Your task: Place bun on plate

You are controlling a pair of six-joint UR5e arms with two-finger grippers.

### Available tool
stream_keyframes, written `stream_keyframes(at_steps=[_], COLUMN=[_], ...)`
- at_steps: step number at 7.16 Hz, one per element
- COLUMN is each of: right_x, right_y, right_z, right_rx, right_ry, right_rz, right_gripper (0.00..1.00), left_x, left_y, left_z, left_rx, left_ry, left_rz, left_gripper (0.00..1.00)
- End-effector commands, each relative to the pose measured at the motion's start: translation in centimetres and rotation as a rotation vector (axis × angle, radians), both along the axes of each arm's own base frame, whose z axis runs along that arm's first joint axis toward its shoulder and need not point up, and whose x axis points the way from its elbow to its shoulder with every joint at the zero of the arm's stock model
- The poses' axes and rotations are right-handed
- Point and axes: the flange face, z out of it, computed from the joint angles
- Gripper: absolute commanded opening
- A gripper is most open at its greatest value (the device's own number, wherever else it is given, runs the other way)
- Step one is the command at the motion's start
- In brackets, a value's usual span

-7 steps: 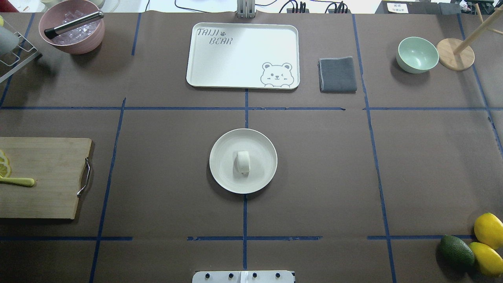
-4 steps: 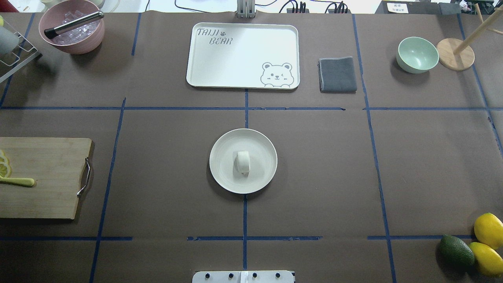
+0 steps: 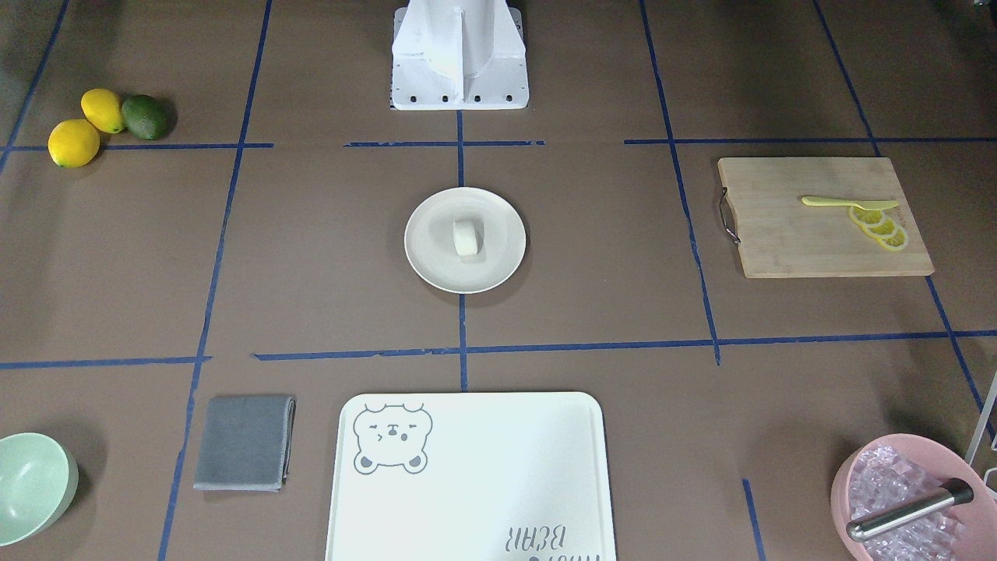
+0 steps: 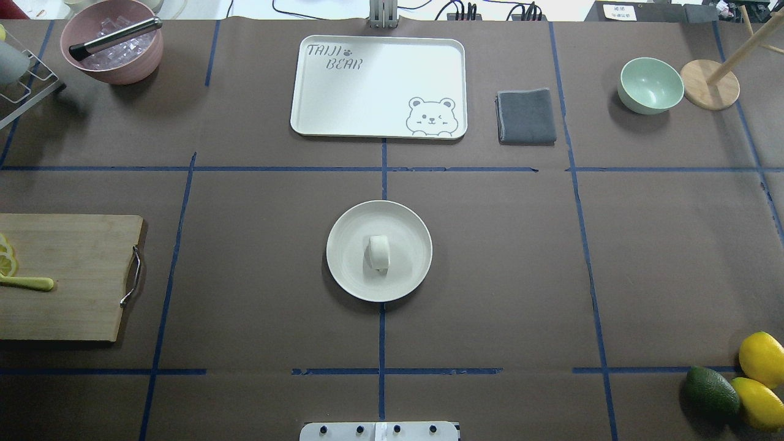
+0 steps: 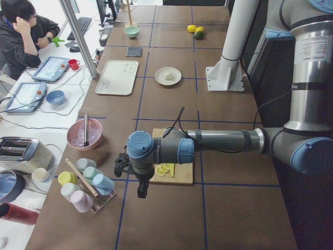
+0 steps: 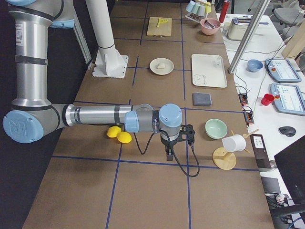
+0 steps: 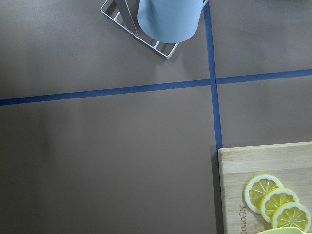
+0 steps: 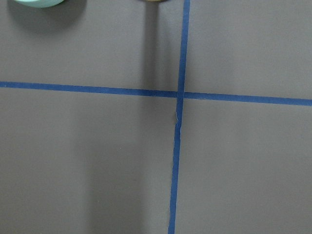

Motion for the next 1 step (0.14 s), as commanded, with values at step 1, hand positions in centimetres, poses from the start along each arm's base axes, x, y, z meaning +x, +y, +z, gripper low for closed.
stream_keyframes(at_steps=[1], right_x=[0.08], right_y=[-0.05], right_z=[-0.10], right_rx=[0.002], right_ry=[-0.002], right_rz=[0.002], right_gripper=[0.99], left_x=[0.01], left_y=[-0.01], left_z=[-0.07], left_rx=[0.001], left_ry=[0.001], left_rz=[0.001], left_gripper=[1.00])
